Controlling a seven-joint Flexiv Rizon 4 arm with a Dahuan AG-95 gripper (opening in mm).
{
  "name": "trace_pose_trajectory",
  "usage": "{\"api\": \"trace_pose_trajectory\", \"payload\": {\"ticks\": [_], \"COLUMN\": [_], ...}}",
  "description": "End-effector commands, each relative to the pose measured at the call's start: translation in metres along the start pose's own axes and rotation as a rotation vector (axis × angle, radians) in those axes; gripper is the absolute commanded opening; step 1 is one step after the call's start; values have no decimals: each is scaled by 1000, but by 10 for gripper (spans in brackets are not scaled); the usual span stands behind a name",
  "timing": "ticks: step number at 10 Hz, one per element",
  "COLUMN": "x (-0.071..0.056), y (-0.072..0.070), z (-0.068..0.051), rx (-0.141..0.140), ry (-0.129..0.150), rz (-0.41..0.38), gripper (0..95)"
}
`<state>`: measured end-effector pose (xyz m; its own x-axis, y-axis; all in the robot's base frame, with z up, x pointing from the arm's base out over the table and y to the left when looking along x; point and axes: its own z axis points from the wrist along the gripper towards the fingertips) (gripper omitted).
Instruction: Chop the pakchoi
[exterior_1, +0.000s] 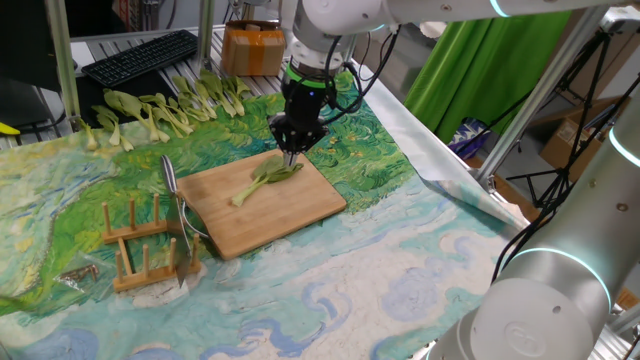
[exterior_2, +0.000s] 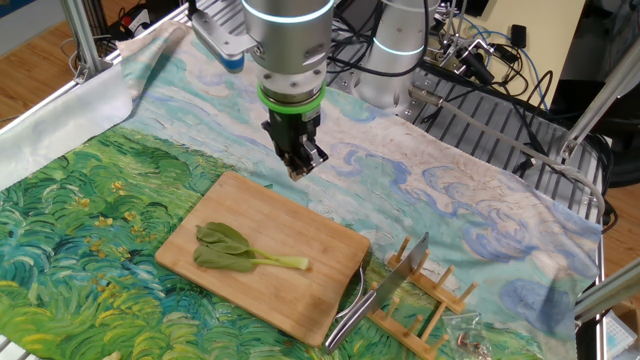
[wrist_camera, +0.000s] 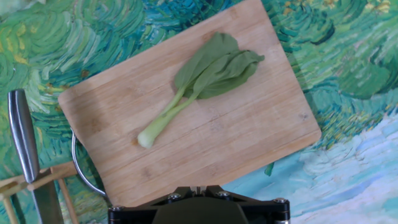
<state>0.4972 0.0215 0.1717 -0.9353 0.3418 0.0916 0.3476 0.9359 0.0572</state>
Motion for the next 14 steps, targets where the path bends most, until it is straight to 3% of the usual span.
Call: {"api": "trace_pose_trajectory", "payload": {"ticks": [1, 14], "x": [0, -1], "y": [2, 7], "z": [1, 5], "rx": [-3, -13], "ry": [-8, -6], "rz": [-7, 13], "gripper": [0, 0]}}
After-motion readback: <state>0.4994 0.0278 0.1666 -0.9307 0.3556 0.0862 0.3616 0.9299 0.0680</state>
